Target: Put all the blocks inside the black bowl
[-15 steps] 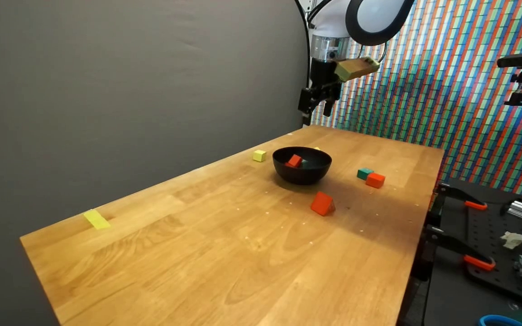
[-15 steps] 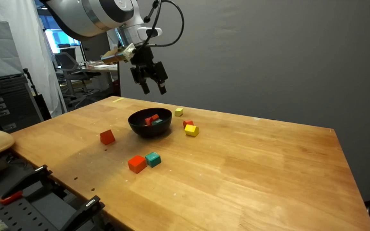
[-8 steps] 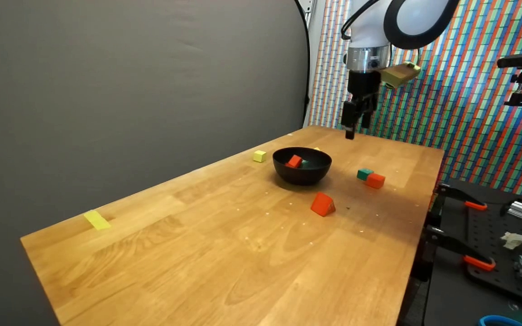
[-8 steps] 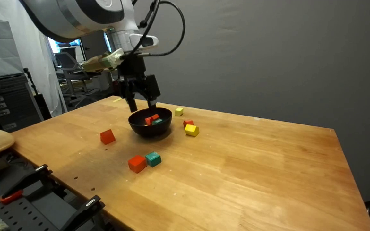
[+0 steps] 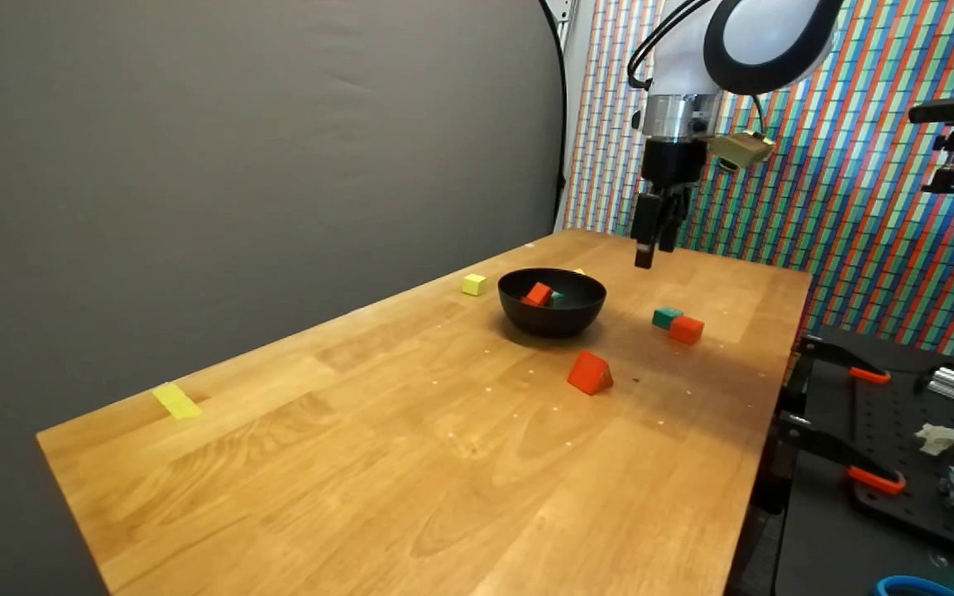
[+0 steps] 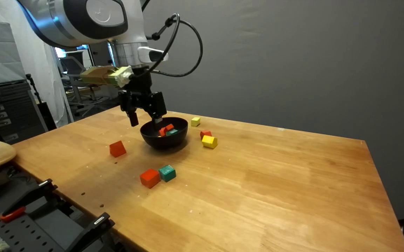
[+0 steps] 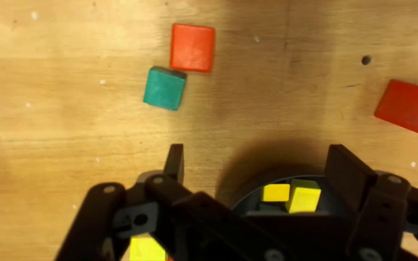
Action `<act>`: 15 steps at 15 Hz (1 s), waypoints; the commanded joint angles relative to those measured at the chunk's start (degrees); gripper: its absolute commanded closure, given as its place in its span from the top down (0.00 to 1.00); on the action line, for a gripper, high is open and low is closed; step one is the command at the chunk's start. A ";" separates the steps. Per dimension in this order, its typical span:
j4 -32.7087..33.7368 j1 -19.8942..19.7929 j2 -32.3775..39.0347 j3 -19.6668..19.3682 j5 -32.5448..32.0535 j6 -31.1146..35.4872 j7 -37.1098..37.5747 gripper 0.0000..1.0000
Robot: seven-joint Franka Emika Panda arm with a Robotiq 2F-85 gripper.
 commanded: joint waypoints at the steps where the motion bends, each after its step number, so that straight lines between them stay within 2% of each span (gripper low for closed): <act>1: 0.58 -0.77 -0.03 1.24 2.69 -1.54 -0.11 1.00; 2: 1.00 -0.68 -0.03 1.49 3.91 -2.30 -0.09 1.00; 3: 1.01 -1.37 1.74 1.22 -7.38 -0.27 9.20 1.00; 4: 1.56 -1.58 2.44 1.00 -10.70 -0.84 11.02 1.00; 7: 1.61 -2.22 3.86 -0.59 -25.89 -3.24 23.16 1.00; 9: 1.13 -2.30 6.31 -0.99 -26.07 -2.11 23.17 1.00; 13: 0.68 -5.09 12.60 0.84 -9.80 -1.09 5.21 1.00; 15: 1.74 -6.40 14.52 0.43 -3.17 -3.18 -1.77 1.00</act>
